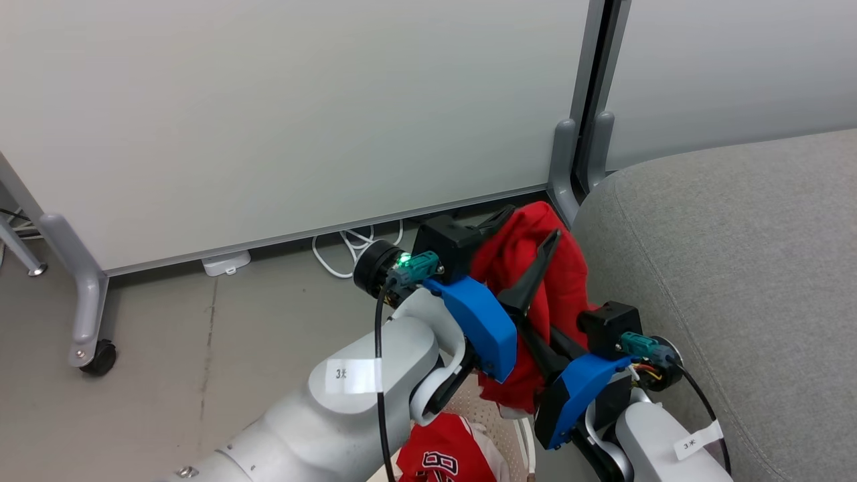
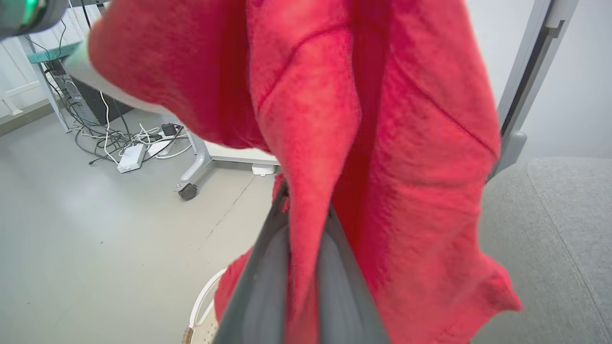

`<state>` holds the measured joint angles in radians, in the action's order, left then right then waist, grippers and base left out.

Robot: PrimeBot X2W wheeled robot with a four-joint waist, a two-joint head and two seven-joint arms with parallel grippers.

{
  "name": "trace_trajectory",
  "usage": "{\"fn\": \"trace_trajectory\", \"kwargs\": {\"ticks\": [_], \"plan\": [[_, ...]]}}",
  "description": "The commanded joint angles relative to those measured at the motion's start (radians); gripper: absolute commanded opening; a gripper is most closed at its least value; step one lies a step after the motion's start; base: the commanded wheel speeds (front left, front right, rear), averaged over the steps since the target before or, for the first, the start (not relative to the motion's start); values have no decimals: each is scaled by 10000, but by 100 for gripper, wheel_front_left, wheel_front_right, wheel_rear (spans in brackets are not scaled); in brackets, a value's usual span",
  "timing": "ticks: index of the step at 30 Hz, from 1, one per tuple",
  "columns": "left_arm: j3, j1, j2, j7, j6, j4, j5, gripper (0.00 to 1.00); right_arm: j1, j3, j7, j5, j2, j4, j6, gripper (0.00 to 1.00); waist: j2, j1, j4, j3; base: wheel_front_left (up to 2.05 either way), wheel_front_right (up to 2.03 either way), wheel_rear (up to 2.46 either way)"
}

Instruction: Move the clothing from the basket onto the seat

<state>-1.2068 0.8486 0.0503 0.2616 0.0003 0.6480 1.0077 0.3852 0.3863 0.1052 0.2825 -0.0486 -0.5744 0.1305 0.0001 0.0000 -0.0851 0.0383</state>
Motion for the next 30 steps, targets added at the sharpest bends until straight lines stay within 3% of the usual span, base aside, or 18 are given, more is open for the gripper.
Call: {"fn": "trace_trajectory", "kwargs": {"ticks": [1,12,18,30], "plan": [[262,-274,2,50,0,-114,-346,100,-71,-23,0,-73,-32,74,5,0,-1,0,8,-22,0,0,0],[3497,-3484,784,49,-690,-2043,-3840,100,-284,-479,-10,-343,-32,466,5,0,-1,0,234,-233,0,0,0],[4848,-4974,1238,49,-977,-2606,-5123,100,-479,-725,-64,-453,-32,754,5,0,-1,0,412,-316,0,0,0],[7258,-6971,823,51,-1178,-3173,-6311,100,-787,-1023,-230,-586,-32,1165,5,0,-1,0,606,-388,0,0,0]]}}
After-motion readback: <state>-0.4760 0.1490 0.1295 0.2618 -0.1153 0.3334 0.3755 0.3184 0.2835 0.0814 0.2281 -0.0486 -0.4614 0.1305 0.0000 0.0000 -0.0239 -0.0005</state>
